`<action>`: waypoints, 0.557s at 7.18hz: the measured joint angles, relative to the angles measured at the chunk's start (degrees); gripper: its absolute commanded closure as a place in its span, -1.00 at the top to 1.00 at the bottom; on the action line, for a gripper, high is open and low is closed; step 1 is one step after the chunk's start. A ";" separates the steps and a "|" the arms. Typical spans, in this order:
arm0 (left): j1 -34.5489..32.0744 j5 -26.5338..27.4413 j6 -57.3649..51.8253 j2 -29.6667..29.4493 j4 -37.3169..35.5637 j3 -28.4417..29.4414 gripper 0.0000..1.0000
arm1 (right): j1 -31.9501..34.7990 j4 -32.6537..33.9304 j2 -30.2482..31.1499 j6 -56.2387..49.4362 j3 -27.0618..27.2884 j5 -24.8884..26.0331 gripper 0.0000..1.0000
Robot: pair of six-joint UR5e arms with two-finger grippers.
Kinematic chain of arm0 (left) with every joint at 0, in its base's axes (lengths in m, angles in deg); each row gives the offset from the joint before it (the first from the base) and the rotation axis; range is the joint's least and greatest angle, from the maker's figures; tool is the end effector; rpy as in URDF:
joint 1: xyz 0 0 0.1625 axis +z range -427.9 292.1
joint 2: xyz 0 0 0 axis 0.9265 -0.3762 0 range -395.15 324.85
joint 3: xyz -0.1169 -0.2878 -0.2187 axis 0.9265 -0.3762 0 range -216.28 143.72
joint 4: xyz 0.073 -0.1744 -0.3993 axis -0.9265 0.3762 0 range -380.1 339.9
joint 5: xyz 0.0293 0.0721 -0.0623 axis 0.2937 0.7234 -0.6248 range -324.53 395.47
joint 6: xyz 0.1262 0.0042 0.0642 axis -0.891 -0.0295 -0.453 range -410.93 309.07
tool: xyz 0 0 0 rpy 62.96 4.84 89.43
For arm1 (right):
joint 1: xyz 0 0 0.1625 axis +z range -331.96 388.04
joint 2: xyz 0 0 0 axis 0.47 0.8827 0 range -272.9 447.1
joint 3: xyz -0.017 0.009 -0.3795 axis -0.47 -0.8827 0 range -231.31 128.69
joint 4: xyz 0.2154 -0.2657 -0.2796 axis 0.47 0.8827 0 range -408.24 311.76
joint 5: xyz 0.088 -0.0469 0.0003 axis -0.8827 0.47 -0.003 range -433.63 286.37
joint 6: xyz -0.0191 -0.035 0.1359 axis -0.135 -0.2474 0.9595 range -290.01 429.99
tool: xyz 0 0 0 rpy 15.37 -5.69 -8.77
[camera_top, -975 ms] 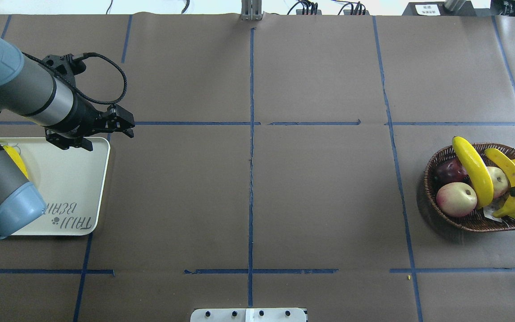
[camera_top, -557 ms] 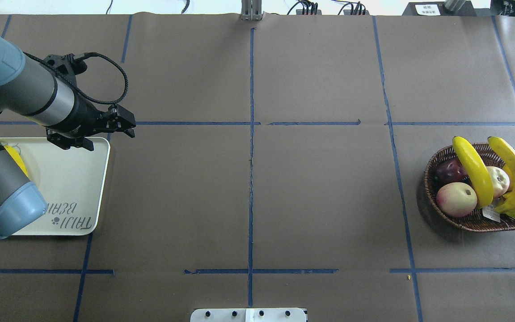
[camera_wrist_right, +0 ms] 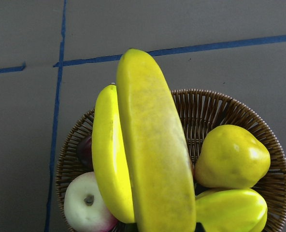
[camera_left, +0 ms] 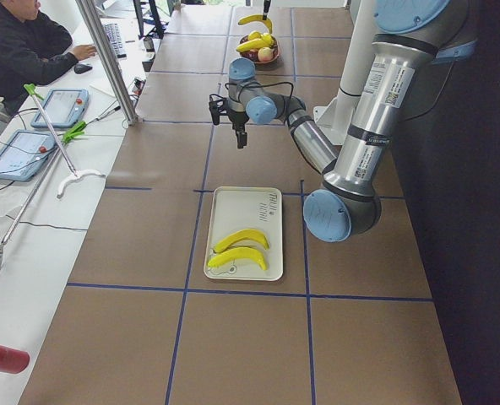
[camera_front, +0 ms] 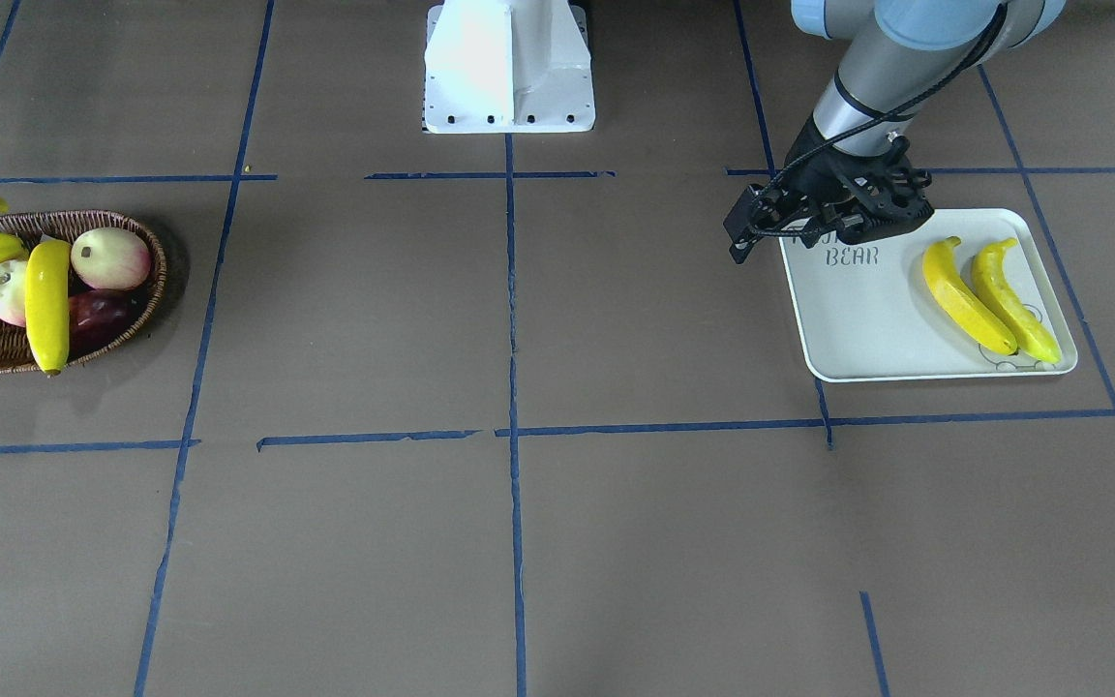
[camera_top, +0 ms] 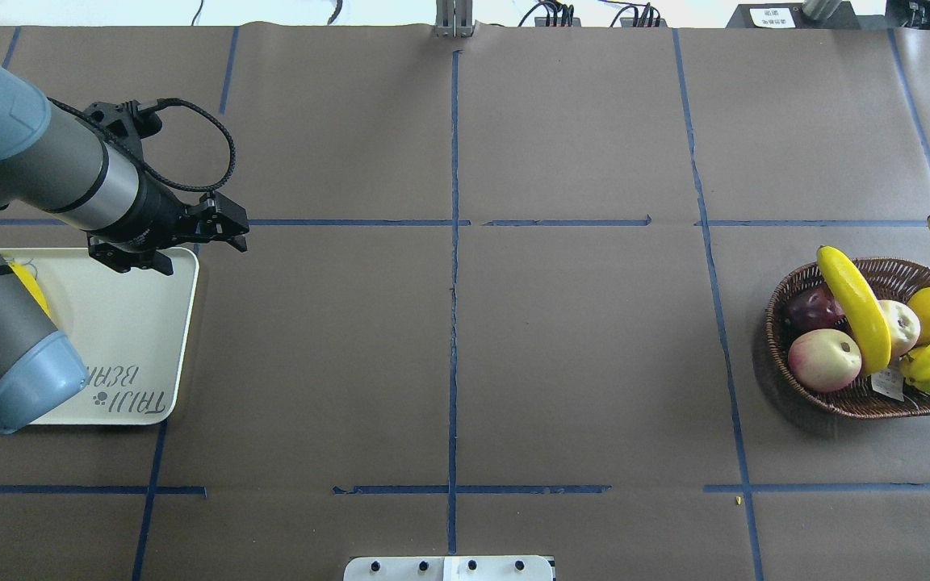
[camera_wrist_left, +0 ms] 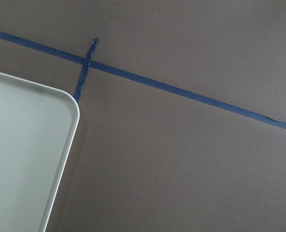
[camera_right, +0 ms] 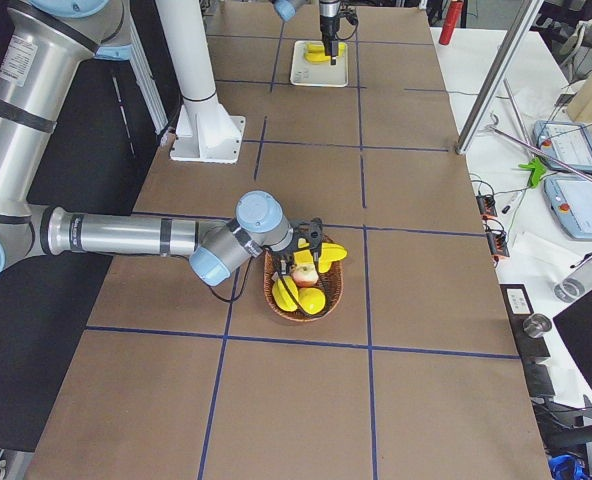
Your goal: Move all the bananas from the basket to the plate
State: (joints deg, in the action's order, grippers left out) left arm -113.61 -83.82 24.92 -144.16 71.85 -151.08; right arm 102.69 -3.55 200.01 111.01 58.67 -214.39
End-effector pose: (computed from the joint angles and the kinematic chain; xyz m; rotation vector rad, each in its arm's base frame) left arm 0.3633 -0.4639 0.2449 -0.0295 0.9201 -0.3076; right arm -0.0848 -0.3986 0.5330 0.2084 -1.0646 0.0759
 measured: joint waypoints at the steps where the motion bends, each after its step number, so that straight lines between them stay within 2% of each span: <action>1: 0.00 -0.06 0.02 -0.06 0.16 -0.04 0.99 | 1.27 0.36 -1.33 -0.69 0.69 -2.18 -1.00; 3: 0.55 -0.14 1.69 -1.44 0.87 -0.01 0.99 | -0.74 5.93 -10.10 -0.51 1.18 -3.79 -1.00; 4: 1.57 -0.10 4.26 -2.87 1.20 0.00 0.99 | -3.14 10.18 -15.37 0.04 1.19 -2.22 -1.00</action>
State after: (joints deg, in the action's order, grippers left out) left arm -112.04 -83.92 29.18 -147.02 73.05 -151.08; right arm 99.55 6.63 184.64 111.05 59.86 -216.61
